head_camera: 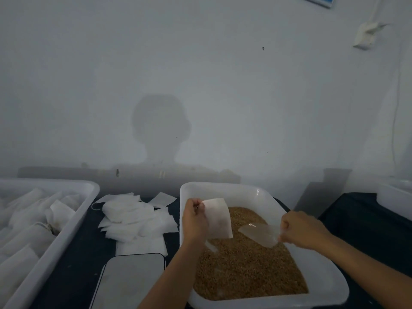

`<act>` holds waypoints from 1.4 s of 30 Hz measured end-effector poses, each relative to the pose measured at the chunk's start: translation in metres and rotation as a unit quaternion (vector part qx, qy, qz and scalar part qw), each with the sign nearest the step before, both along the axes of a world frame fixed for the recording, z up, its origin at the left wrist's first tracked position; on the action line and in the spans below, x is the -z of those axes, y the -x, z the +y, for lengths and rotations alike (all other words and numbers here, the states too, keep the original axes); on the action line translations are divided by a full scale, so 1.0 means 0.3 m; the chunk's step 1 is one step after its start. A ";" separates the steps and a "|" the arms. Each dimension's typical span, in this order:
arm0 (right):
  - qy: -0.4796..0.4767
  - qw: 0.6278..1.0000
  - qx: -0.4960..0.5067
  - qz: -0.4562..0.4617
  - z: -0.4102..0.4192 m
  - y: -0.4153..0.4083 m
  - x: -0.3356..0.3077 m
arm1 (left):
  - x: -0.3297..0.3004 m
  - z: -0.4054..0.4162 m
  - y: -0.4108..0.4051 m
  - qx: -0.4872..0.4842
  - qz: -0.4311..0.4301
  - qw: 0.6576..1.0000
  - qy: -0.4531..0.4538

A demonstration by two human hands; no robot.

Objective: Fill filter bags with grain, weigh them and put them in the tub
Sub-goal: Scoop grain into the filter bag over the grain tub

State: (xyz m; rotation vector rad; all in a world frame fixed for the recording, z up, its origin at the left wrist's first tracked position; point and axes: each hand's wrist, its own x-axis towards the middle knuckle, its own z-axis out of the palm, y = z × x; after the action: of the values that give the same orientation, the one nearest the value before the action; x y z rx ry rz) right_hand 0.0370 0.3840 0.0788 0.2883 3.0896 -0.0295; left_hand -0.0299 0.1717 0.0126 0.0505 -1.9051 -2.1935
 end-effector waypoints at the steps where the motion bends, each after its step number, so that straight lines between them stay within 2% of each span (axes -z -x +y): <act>1: -0.003 1.000 0.004 -0.003 -0.012 0.014 0.017 | 0.003 0.000 0.001 0.005 0.001 1.000 0.012; 5: -0.004 1.000 0.007 0.011 -0.053 0.074 0.086 | 0.030 0.008 0.004 0.031 0.023 0.994 0.106; 9: 0.013 1.000 0.006 0.009 -0.073 0.127 0.149 | 0.027 0.014 0.009 0.069 0.036 0.992 0.103; 11: 0.022 1.000 0.006 0.020 -0.081 0.150 0.182 | 0.041 0.016 0.009 0.098 0.026 0.983 0.151; 15: 0.050 0.998 -0.002 0.047 -0.090 0.181 0.239 | 0.079 0.031 -0.003 0.140 0.021 0.913 0.383; 17: 0.065 0.996 -0.006 0.059 -0.095 0.188 0.258 | 0.074 0.030 -0.013 0.137 0.045 0.874 0.463; 19: 0.073 0.995 -0.009 0.069 -0.104 0.191 0.270 | 0.068 0.027 -0.023 0.120 0.072 0.852 0.504; 24: 0.130 0.988 -0.013 0.081 -0.111 0.196 0.291 | 0.059 0.034 -0.035 0.100 0.066 0.856 0.503; 29: 0.200 0.975 -0.011 0.098 -0.082 0.182 0.257 | 0.062 0.028 -0.027 0.099 0.066 0.884 0.451; 33: 0.227 0.967 -0.026 0.114 -0.037 0.126 0.143 | 0.056 0.035 -0.023 0.126 0.079 0.904 0.402; 39: 0.176 0.980 -0.073 0.056 0.028 -0.008 -0.077 | 0.065 0.043 -0.011 0.135 0.106 0.891 0.421; 42: 0.090 0.992 -0.086 0.034 0.036 -0.027 -0.129 | 0.064 0.040 -0.006 0.140 0.090 0.894 0.417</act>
State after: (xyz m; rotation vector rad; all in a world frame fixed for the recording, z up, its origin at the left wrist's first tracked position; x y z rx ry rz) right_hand 0.0449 0.3947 0.1176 0.0147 3.1361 -0.3172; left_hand -0.0282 0.1838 -0.0068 -0.5805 -2.6726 -1.2568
